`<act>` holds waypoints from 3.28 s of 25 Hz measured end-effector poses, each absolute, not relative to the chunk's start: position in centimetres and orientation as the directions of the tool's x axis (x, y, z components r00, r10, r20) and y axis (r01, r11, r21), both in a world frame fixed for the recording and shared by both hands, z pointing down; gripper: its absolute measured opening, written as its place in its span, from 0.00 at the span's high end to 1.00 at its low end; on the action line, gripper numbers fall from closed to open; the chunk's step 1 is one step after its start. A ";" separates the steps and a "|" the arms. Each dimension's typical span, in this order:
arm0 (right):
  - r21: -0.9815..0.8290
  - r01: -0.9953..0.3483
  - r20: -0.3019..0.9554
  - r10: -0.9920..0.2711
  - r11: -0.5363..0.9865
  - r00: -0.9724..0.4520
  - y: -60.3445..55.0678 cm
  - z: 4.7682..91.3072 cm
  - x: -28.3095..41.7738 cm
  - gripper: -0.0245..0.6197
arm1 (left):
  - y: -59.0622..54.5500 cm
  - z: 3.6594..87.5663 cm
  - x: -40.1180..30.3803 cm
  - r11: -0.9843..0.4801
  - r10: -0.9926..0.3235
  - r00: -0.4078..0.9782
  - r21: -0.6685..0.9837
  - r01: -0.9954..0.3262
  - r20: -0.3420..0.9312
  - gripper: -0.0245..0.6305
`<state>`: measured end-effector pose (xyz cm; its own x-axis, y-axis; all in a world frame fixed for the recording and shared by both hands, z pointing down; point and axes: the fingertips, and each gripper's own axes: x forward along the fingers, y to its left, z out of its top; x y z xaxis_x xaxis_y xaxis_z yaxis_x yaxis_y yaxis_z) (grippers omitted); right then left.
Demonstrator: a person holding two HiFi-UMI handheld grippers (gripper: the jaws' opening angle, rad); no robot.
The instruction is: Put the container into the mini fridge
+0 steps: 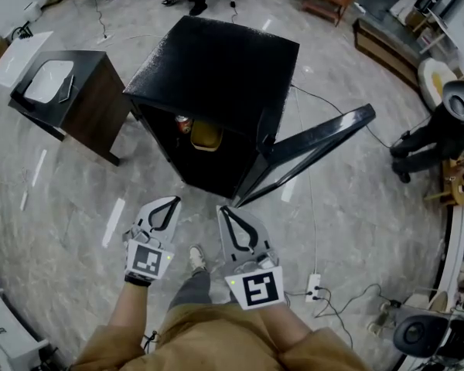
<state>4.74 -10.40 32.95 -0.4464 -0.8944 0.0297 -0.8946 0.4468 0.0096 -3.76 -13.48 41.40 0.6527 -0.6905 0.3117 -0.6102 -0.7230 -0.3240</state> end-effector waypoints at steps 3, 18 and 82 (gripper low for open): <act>0.017 -0.890 0.027 -0.890 0.456 -0.456 -9.5 32.0 5.5 0.96 | -12.4 39.9 -3.3 -0.719 -0.695 0.651 -0.319 -0.618 0.305 0.96; 0.020 -0.915 -0.029 -0.915 0.403 -0.403 -6.5 25.7 11.5 0.96 | -8.3 34.2 -4.6 -0.646 -0.763 0.595 -0.253 -0.720 0.254 0.96; 0.094 -0.916 -0.097 -0.912 0.390 -0.398 -6.6 19.8 14.2 0.96 | -2.3 24.4 -9.9 -0.483 -0.875 0.483 -0.027 -0.875 -0.015 0.96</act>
